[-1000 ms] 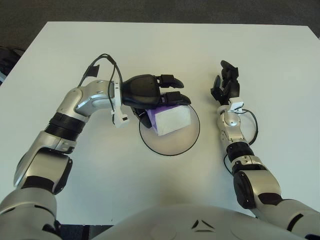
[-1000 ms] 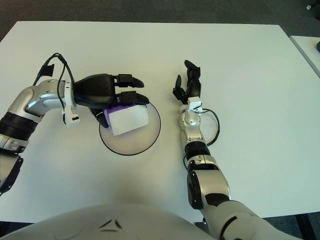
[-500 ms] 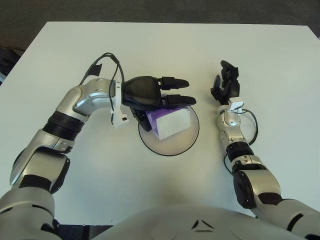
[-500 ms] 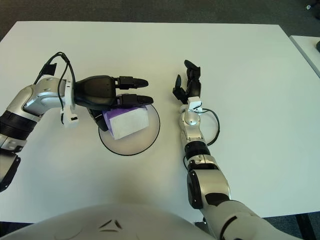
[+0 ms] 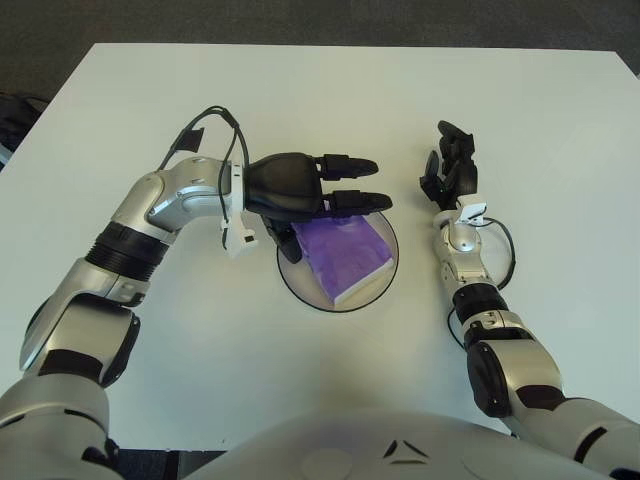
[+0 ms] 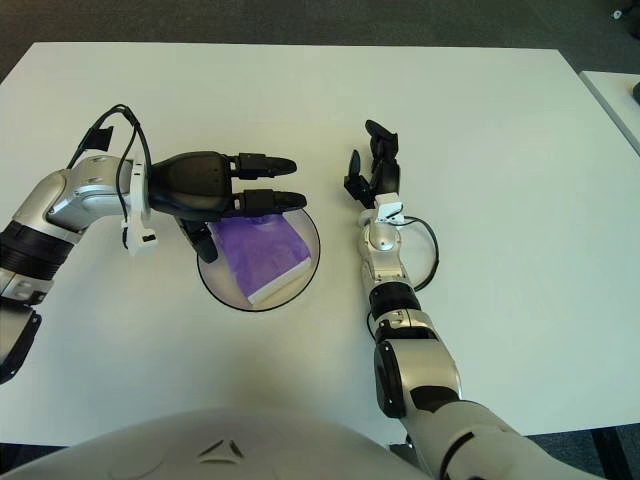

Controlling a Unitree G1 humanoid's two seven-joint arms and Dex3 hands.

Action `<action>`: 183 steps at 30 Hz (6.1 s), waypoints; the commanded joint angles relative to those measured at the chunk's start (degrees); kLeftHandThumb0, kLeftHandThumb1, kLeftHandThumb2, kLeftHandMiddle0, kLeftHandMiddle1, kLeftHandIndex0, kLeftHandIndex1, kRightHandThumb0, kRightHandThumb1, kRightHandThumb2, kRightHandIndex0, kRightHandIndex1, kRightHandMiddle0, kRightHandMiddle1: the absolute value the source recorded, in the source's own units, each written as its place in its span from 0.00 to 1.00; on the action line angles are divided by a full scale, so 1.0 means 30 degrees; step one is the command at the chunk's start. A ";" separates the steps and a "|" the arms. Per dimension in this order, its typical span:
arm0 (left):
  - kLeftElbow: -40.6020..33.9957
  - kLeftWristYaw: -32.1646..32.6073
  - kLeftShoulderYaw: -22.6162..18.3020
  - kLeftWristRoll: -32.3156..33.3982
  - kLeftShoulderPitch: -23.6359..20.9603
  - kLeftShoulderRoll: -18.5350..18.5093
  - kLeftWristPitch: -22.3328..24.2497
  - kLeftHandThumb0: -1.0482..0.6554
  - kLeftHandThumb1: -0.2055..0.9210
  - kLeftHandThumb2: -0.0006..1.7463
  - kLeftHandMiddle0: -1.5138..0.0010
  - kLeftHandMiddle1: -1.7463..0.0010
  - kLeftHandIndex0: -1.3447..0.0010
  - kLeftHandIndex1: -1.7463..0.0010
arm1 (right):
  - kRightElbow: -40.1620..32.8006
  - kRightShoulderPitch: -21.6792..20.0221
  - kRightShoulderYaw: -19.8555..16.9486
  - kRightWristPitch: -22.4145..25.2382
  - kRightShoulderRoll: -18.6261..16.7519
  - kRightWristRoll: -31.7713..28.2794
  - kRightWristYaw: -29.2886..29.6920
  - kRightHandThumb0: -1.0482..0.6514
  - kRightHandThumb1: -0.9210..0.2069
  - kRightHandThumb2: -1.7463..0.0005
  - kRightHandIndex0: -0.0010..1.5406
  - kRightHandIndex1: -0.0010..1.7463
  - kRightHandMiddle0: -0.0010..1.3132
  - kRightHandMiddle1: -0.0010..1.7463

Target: Put the tissue paper into the plate.

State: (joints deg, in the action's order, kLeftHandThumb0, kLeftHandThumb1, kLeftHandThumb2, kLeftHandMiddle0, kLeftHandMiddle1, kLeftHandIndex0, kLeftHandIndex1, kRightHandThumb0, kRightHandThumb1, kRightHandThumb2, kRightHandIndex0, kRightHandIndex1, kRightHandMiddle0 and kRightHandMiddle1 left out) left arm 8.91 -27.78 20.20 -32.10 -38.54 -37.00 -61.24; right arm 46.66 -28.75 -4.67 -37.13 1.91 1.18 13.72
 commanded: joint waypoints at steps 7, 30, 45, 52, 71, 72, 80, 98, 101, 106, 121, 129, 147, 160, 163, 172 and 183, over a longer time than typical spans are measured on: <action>0.0259 0.1172 -0.0530 -0.0511 -0.0419 0.0025 -0.0559 0.01 0.99 0.09 1.00 1.00 1.00 1.00 | 0.2314 0.3598 0.0204 -0.0182 -0.0036 0.0548 -0.0290 0.29 0.00 0.56 0.13 0.20 0.00 0.44; 0.5778 0.2082 -0.0667 0.1543 -0.1614 0.0551 -0.0201 0.15 0.73 0.25 1.00 1.00 1.00 1.00 | 0.3531 0.3150 -0.0340 -0.0578 0.0117 0.0047 -0.1331 0.29 0.00 0.58 0.12 0.19 0.00 0.44; 0.9485 0.4305 -0.1623 0.1776 -0.2297 0.1349 0.0800 0.17 0.76 0.30 1.00 1.00 1.00 1.00 | 0.2584 0.3410 -0.0354 -0.0291 -0.0190 -0.0028 -0.1110 0.30 0.00 0.56 0.15 0.19 0.00 0.42; 1.0745 0.5484 -0.1723 0.0972 -0.2753 0.1401 0.0840 0.21 0.69 0.40 1.00 1.00 1.00 1.00 | 0.2576 0.3342 -0.0414 -0.0207 -0.0220 -0.0097 -0.1216 0.30 0.00 0.55 0.15 0.19 0.00 0.41; 1.4908 0.2272 -0.2528 0.5551 -0.4016 0.1051 0.0350 0.00 1.00 0.35 1.00 1.00 1.00 1.00 | 0.2384 0.3374 -0.0467 -0.0103 -0.0251 0.0019 -0.1243 0.30 0.00 0.55 0.15 0.19 0.00 0.42; 1.5162 0.2131 -0.2589 0.5731 -0.4096 0.1096 0.0262 0.00 1.00 0.38 1.00 1.00 1.00 1.00 | 0.2376 0.3380 -0.0465 -0.0105 -0.0251 0.0023 -0.1244 0.30 0.00 0.55 0.15 0.19 0.00 0.42; 1.6849 0.0821 -0.3577 0.7772 -0.4359 0.1443 0.0496 0.04 1.00 0.46 1.00 1.00 1.00 1.00 | 0.2225 0.3465 -0.0408 -0.0027 -0.0235 0.0099 -0.1221 0.30 0.00 0.55 0.15 0.19 0.00 0.42; 1.9716 0.3999 -0.6873 0.9858 -0.4511 0.4179 0.5694 0.00 1.00 0.65 1.00 1.00 1.00 1.00 | 0.2102 0.3624 -0.0356 0.0007 -0.0207 0.0149 -0.1273 0.29 0.00 0.55 0.15 0.19 0.00 0.42; 1.9846 0.4271 -0.7212 1.0016 -0.4294 0.4378 0.5762 0.00 1.00 0.68 1.00 1.00 1.00 1.00 | 0.2070 0.3656 -0.0353 -0.0002 -0.0199 0.0151 -0.1284 0.29 0.00 0.55 0.15 0.19 0.00 0.42; 2.0150 0.5245 -0.8345 1.0991 -0.3676 0.5531 0.6765 0.00 1.00 0.71 1.00 1.00 0.99 1.00 | 0.2053 0.3699 -0.0374 -0.0010 -0.0214 0.0102 -0.1338 0.30 0.00 0.55 0.15 0.19 0.00 0.42; 1.8641 0.7442 -0.8887 1.0901 -0.1456 0.7563 0.7655 0.00 1.00 0.71 1.00 1.00 1.00 0.90 | 0.1843 0.3870 -0.0344 0.0085 -0.0218 0.0198 -0.1242 0.30 0.00 0.55 0.15 0.19 0.00 0.42; 1.8220 0.6895 -0.9068 1.1138 -0.0720 0.7929 0.8291 0.00 1.00 0.71 1.00 1.00 1.00 0.96 | 0.1799 0.3903 -0.0296 0.0080 -0.0247 0.0293 -0.1129 0.30 0.00 0.55 0.15 0.19 0.00 0.42; 1.6579 0.8153 -0.8371 0.9886 0.1373 0.8416 0.8474 0.00 1.00 0.72 1.00 1.00 1.00 0.96 | 0.1887 0.3891 -0.0259 -0.0032 -0.0361 0.0300 -0.1105 0.30 0.00 0.55 0.16 0.19 0.00 0.42; 1.6187 0.8554 -0.8323 0.9822 0.2076 0.8284 0.9278 0.00 1.00 0.71 1.00 1.00 1.00 0.91 | 0.1845 0.3917 -0.0226 -0.0003 -0.0401 0.0383 -0.1036 0.30 0.00 0.55 0.15 0.19 0.00 0.42; 1.5937 0.8473 -0.8527 1.0145 0.2258 0.8346 0.9931 0.02 1.00 0.69 1.00 1.00 1.00 0.90 | 0.1814 0.3943 -0.0213 0.0008 -0.0400 0.0410 -0.1009 0.30 0.00 0.55 0.15 0.19 0.00 0.42; 1.5298 0.8476 -0.8695 1.0466 0.2835 0.8527 1.0570 0.08 1.00 0.64 1.00 1.00 1.00 0.90 | 0.1773 0.4019 -0.0188 -0.0039 -0.0447 0.0414 -0.1010 0.29 0.00 0.55 0.15 0.19 0.00 0.42; 1.1677 0.9284 -0.8021 0.9418 0.5505 0.8590 1.0959 0.13 1.00 0.58 1.00 1.00 1.00 0.93 | 0.1619 0.4247 -0.0187 -0.0093 -0.0469 0.0330 -0.1147 0.30 0.00 0.55 0.15 0.19 0.00 0.41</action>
State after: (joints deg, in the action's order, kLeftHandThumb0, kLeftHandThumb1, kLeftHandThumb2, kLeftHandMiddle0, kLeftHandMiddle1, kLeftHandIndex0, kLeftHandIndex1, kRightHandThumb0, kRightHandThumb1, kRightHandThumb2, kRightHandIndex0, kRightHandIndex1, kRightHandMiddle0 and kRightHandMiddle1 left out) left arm 47.60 -1.75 -5.21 -1.57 -31.04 -11.95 -32.57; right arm 45.68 -28.74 -6.05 -37.29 1.83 0.72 10.16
